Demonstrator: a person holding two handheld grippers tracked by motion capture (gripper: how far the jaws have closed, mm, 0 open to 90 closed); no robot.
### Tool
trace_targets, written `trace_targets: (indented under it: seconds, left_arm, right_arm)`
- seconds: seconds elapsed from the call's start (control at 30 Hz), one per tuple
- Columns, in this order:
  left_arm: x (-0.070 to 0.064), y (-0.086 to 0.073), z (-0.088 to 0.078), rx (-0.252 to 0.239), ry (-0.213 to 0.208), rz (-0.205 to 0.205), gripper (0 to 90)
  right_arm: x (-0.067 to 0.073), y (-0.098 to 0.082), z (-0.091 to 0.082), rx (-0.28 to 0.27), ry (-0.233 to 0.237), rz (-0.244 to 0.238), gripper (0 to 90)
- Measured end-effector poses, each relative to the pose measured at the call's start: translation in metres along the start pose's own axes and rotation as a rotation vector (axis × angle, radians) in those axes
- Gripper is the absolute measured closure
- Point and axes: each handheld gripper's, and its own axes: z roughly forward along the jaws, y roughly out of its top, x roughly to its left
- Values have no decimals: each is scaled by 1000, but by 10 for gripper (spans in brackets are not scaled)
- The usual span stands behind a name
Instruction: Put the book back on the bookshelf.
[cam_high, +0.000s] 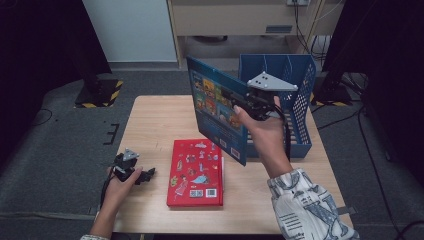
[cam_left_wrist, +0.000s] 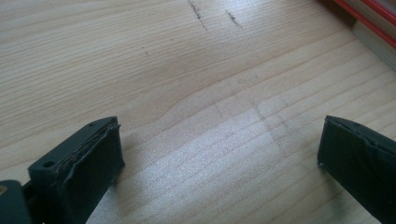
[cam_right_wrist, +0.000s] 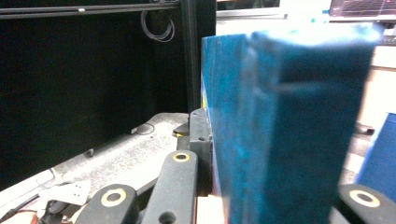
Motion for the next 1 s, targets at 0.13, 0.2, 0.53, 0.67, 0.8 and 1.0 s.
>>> trace_targets:
  seconds: [0.13,0.2,0.53,0.67,0.8,1.0]
  left_arm:
    - [0,0,0,0,0,0,0]
    - [0,0,0,0,0,1,0]
    - [0,0,0,-1,1,-1,0]
    - [0,0,0,-1,1,-1,0]
    - [0,0,0,-1,1,-1,0]
    - [0,0,0,-1,1,-1,0]
  right_arm:
    - [-6,2,-7,-6,-19,4,823]
    - [-9,4,-13,-9,-29,7,823]
    - [-24,8,-36,-1,-86,-4,823]
    - [-28,9,-45,-16,-93,6,822]
    - [-32,11,-53,-24,-103,21,822]
    - [-39,14,-65,-29,-125,27,822]
